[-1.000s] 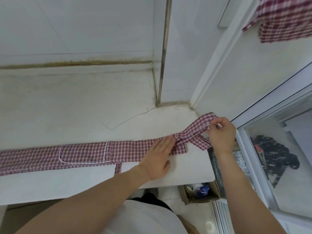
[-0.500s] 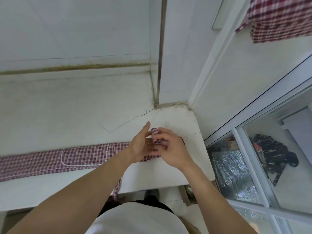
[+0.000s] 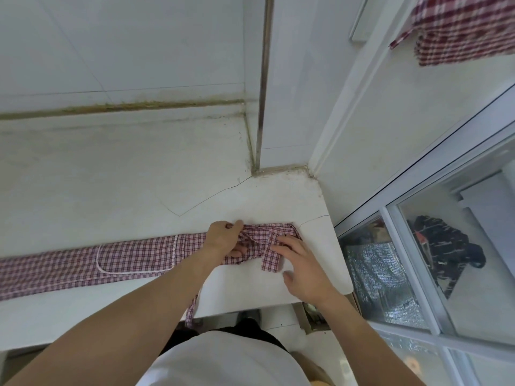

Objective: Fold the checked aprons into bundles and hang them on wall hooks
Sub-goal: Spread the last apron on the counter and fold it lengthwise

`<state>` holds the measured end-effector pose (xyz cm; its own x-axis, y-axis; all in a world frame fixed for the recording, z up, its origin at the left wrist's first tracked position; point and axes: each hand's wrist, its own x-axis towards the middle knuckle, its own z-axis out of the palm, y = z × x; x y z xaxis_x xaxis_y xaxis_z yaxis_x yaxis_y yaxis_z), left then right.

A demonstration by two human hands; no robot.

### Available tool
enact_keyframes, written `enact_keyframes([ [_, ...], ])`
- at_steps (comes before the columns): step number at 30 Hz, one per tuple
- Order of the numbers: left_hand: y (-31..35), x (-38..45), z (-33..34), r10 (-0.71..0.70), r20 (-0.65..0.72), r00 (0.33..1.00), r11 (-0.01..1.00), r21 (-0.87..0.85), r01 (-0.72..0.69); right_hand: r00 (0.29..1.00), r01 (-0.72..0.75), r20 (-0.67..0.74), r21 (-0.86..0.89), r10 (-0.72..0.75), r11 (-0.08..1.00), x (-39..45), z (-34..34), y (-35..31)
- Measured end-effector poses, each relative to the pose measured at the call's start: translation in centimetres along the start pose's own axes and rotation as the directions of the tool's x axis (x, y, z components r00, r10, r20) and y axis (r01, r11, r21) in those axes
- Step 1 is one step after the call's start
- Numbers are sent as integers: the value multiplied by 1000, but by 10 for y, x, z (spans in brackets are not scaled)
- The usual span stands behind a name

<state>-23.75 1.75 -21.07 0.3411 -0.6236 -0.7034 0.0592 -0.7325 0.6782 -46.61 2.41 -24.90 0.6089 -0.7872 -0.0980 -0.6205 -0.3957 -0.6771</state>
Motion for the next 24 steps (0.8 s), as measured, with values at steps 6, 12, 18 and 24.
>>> enact_keyframes([
  [6,-7,3,-8,8,101,995,1000,15,-9,985,-1,-172,-142,-24,990,14,6,-3],
  [12,-14,5,-13,14,150,989,1000,0,-14,1000,8,-4,-94,-8,996,25,9,-6],
  [18,-12,3,-13,15,173,985,1000,-1,-15,994,-87,73,160,76,983,31,-6,-23],
  [24,-13,2,-12,26,162,986,1000,-10,-25,867,-495,204,454,455,741,46,-34,-32],
])
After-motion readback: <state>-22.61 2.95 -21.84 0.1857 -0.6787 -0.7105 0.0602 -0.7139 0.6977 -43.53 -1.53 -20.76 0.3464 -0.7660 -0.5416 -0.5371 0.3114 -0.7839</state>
